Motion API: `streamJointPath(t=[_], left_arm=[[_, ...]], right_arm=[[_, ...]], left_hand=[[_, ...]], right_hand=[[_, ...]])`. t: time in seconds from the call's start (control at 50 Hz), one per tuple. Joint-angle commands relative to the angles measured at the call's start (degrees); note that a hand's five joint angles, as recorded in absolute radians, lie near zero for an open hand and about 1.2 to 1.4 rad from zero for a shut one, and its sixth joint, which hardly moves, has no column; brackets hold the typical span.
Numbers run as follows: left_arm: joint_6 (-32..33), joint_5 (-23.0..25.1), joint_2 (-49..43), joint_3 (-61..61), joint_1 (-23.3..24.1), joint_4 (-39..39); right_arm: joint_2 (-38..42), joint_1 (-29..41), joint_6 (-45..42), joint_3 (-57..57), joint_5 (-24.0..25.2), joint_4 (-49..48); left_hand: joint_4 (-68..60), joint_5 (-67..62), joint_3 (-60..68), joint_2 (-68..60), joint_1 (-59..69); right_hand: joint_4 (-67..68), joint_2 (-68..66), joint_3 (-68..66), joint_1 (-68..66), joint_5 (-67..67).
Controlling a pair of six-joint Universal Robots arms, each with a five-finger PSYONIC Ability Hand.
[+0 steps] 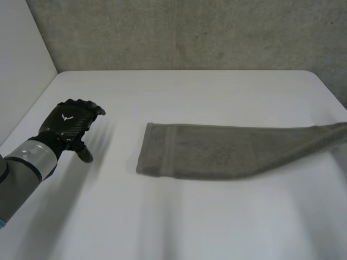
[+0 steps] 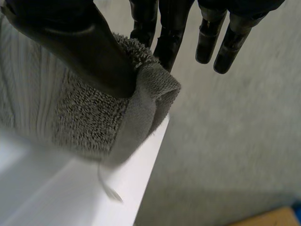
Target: Fold the towel.
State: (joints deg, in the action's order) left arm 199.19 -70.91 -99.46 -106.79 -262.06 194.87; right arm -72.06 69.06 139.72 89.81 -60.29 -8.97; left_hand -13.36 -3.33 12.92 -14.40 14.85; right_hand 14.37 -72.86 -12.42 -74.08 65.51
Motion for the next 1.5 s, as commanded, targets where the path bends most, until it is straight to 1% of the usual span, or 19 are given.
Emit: streamJointPath(t=[0.02, 0.1, 0.14, 0.16, 0.2, 0.22, 0.3, 0.48, 0.5, 0.52, 0.54, 0.56, 0.64, 0.8, 0.9, 1.08, 1.22, 1.36, 1.5], left_arm=[[-0.03, 0.07, -0.04, -0.44, 0.06, 0.07], [-0.03, 0.07, -0.04, -0.44, 0.06, 0.07], [0.05, 0.07, -0.04, -0.44, 0.06, 0.07], [0.05, 0.07, -0.04, -0.44, 0.06, 0.07], [0.05, -0.01, -0.04, -0.53, 0.06, 0.07], [0.05, -0.01, -0.04, -0.44, -0.03, 0.07], [0.05, -0.01, -0.04, -0.61, -0.03, 0.07], [0.05, -0.1, -0.12, -0.79, 0.32, 0.16], [0.05, -0.1, -0.12, -0.79, 0.41, 0.16], [0.05, -0.1, -0.12, -0.79, 0.5, 0.16], [0.05, -0.1, -0.12, -0.79, 0.5, 0.16], [0.05, -0.1, -0.12, -0.79, 0.59, 0.25], [0.05, -0.19, -0.12, -0.53, 0.76, 0.43], [-0.39, -0.36, -0.74, 2.64, 2.79, 0.78], [-2.58, -0.63, -0.92, 5.19, 6.21, 0.78], [-5.92, -0.72, -1.09, 6.77, 10.7, 0.78], [-5.92, -1.24, -2.5, 6.77, 12.63, 0.78], [-6.01, -3.0, -2.94, 6.77, 13.33, 0.86], [-6.1, -3.09, -2.94, 5.98, 14.12, 0.78]], right_arm=[[-3.61, 14.04, 5.91, -5.87, -0.26, 1.24], [-3.35, 22.52, 6.62, -7.2, -0.97, 1.15], [-1.43, 32.31, 6.88, -9.12, -2.89, 0.89], [-1.41, 32.36, 6.88, -9.13, -2.9, 0.89], [2.69, 42.16, 6.8, -11.75, -6.58, -0.95], [2.72, 42.2, 6.8, -11.77, -6.59, -0.96], [10.95, 53.78, 6.8, -15.8, -10.45, -6.04], [25.22, 61.63, 6.8, -22.58, -12.57, -10.98], [26.61, 62.5, 6.8, -23.01, -12.66, -10.98], [27.15, 63.03, 6.8, -22.84, -13.27, -10.98], [27.15, 63.04, 6.8, -22.84, -13.27, -10.98], [26.8, 63.04, 6.8, -22.4, -14.14, -10.89], [24.16, 62.95, 7.15, -20.73, -16.0, -11.24], [11.07, 57.06, 13.3, -10.89, -17.49, -10.54], [2.3, 49.61, 18.48, -0.46, -17.06, -7.39], [-2.91, 39.04, 18.49, 12.32, -16.44, -3.16], [-3.43, 32.64, 18.22, 20.3, -12.23, -1.93], [-0.55, 31.48, 18.22, 20.23, -7.83, -4.46], [2.45, 31.57, 18.22, 19.87, -6.86, -7.46]], left_hand=[[3.36, 2.45, -2.92, 3.51, -3.96], [3.36, 2.45, -2.92, 3.51, -3.96], [3.36, 2.45, -2.92, 3.51, -3.96], [3.36, 2.45, -2.92, 3.51, -3.96], [3.36, 2.45, -2.92, 3.51, -3.96], [3.36, 2.45, -2.92, 3.51, -3.96], [3.36, 2.45, -2.92, 3.51, -3.96], [3.36, 2.45, -2.92, 3.51, -3.96], [3.36, 2.45, -2.92, 3.51, -3.96], [3.36, 2.45, -2.92, 3.51, -3.96], [3.36, 2.45, -2.92, 3.51, -3.96], [3.36, 2.45, -2.92, 3.51, -3.96], [3.36, 2.45, -2.92, 3.51, -3.96], [3.36, 2.45, -2.92, 3.51, -3.96], [3.36, 2.45, -2.92, 3.51, -3.96], [3.36, 2.28, -2.92, 3.34, -3.79], [3.36, 2.28, -2.92, 3.34, -3.79], [3.36, 2.45, -2.92, 3.51, -3.96], [3.36, 2.45, -2.92, 3.51, -3.96]], right_hand=[[-4.37, -7.14, 2.42, -5.92, 4.49], [-4.37, -7.14, 2.42, -5.92, 4.49], [-4.37, -7.14, 2.42, -5.92, 4.49], [-4.37, -7.14, 2.42, -5.92, 4.49], [-4.37, -7.14, 2.42, -5.92, 4.49], [-4.37, -7.14, 2.42, -5.92, 4.49], [-4.37, -7.14, 2.42, -5.92, 4.49], [-4.37, -7.14, 2.42, -5.92, 4.49], [-4.37, 7.62, 2.42, 8.84, -10.27], [-4.37, 42.24, 2.42, 43.46, -44.89], [-4.37, 42.59, 2.42, 43.81, -45.24], [-4.37, 62.86, 2.42, 64.08, -65.51], [-4.37, 62.86, 2.42, 64.08, -65.51], [-4.37, 62.86, 2.42, 64.08, -65.51], [-4.37, 62.86, 2.42, 64.08, -65.51], [-4.37, 62.86, 2.42, 64.08, -65.51], [-4.37, 48.99, 2.42, 50.21, -51.64], [-4.37, 33.38, 2.42, 34.61, -36.03], [-4.37, 17.02, 2.42, 18.25, -19.67]])
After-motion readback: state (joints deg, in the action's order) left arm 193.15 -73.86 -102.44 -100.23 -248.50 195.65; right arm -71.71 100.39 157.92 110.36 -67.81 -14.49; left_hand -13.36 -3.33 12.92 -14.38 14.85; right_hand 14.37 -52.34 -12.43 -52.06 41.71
